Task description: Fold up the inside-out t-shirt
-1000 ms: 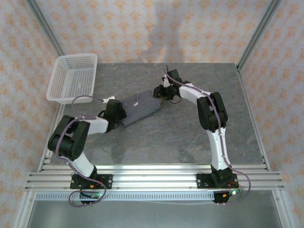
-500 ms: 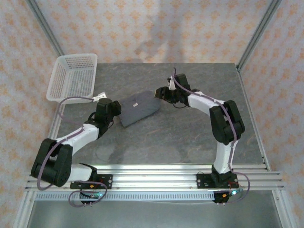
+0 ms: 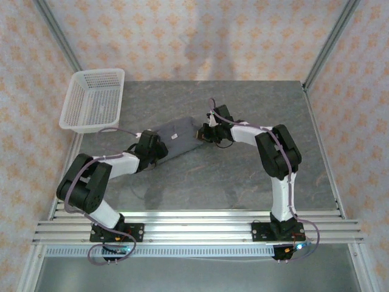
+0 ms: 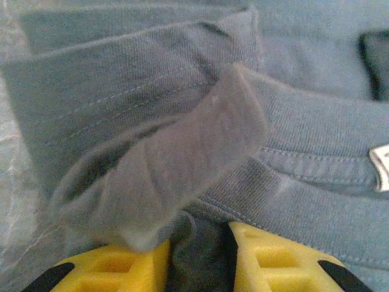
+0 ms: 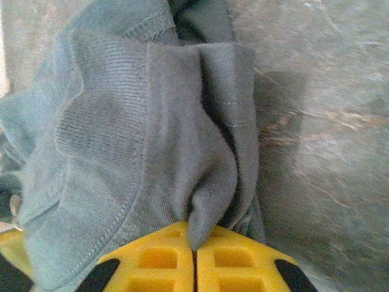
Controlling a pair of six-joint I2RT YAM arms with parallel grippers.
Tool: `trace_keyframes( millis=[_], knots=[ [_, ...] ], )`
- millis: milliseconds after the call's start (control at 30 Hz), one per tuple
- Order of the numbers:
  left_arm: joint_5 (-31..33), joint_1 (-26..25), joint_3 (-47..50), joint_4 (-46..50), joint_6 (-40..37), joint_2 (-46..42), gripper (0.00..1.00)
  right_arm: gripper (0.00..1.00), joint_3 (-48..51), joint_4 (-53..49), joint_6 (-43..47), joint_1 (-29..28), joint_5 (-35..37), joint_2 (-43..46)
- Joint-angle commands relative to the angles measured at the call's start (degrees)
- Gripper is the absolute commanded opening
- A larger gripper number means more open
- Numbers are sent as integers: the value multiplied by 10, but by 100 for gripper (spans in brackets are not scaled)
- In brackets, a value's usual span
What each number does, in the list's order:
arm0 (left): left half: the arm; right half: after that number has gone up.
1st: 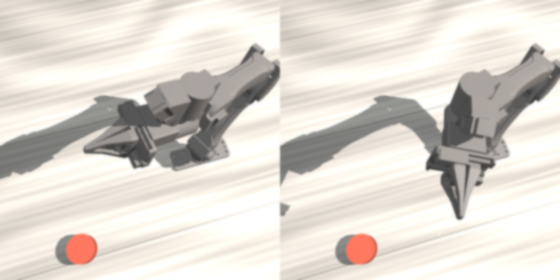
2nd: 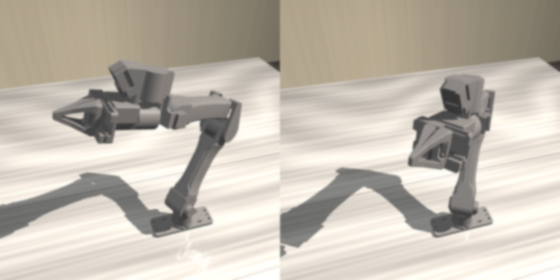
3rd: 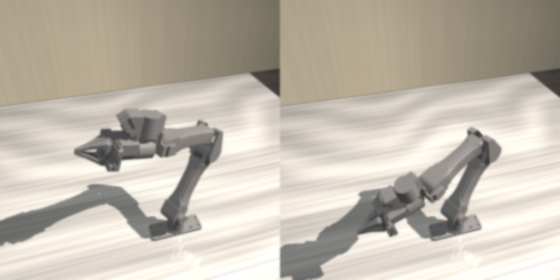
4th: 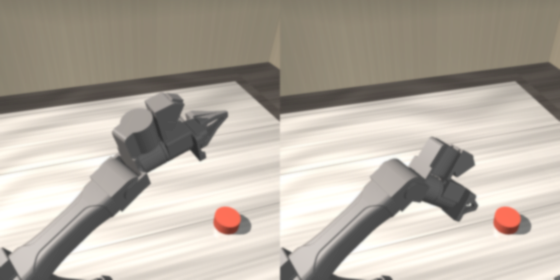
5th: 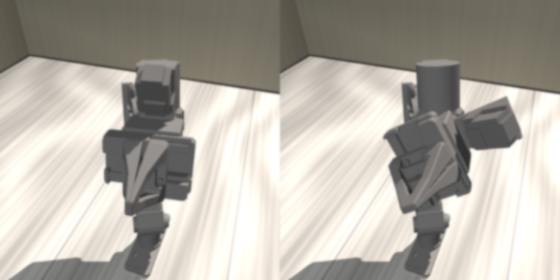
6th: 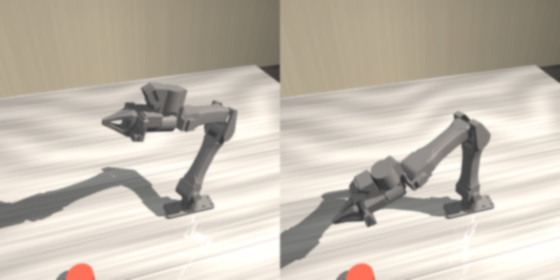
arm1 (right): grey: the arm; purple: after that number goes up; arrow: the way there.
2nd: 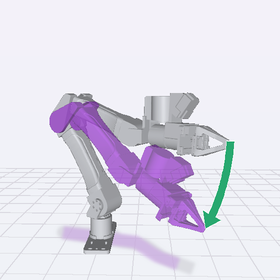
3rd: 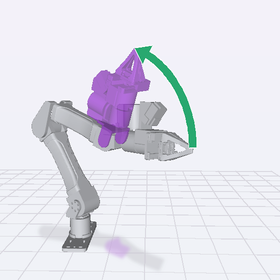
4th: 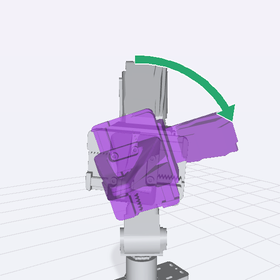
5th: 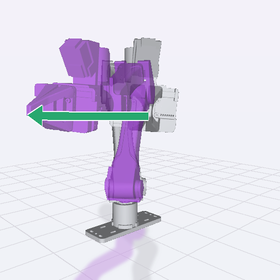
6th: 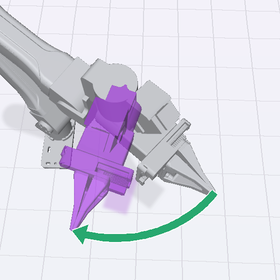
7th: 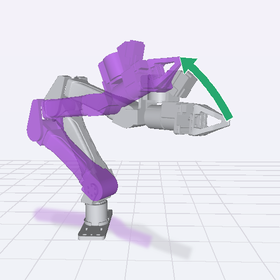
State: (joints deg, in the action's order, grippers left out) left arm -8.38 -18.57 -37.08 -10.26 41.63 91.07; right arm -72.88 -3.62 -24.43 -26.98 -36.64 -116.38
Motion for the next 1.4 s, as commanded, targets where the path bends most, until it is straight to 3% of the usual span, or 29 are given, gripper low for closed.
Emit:
trace_keyframes(
  millis=[0,100,233,367,500,633,733,867,1000,1067,1167,1233,1267,1333,1367],
  knots=[
    [-39,3,38,19,38,37,32,2,78,-49,17,-4,52,82],
    [-61,-3,92,-14,56,12,32,0,153,-47,2,-4,53,163],
    [-46,-36,120,27,34,-76,38,2,225,-39,-13,-4,48,240],
    [1,-50,94,119,4,-194,44,20,199,-99,-1,-4,83,280],
    [37,-50,48,171,-4,-255,43,18,174,-76,-22,-7,102,315],
    [23,-50,28,150,21,-217,38,9,163,-22,-55,-46,109,281],
    [26,-50,23,127,42,-155,35,7,134,-25,-57,-83,102,205],
    [31,-44,-8,140,49,-57,35,4,136,-1,-65,-89,131,117],
    [-33,-9,51,21,81,-48,49,4,124,-9,-70,-89,96,120],
    [-33,-2,51,38,70,-84,55,5,124,-22,-69,-89,95,165],
    [-7,2,34,111,42,-156,57,15,137,-41,-70,-88,126,248],
    [-49,25,36,111,52,-180,57,25,166,-40,-82,-85,169,307],
    [-73,36,34,108,60,-181,57,34,184,-36,-91,-82,190,333],
    [-109,52,16,118,66,-173,57,63,235,-15,-125,-67,225,389],
    [-112,51,8,123,62,-169,56,68,259,5,-144,-55,223,409]
  ],
)
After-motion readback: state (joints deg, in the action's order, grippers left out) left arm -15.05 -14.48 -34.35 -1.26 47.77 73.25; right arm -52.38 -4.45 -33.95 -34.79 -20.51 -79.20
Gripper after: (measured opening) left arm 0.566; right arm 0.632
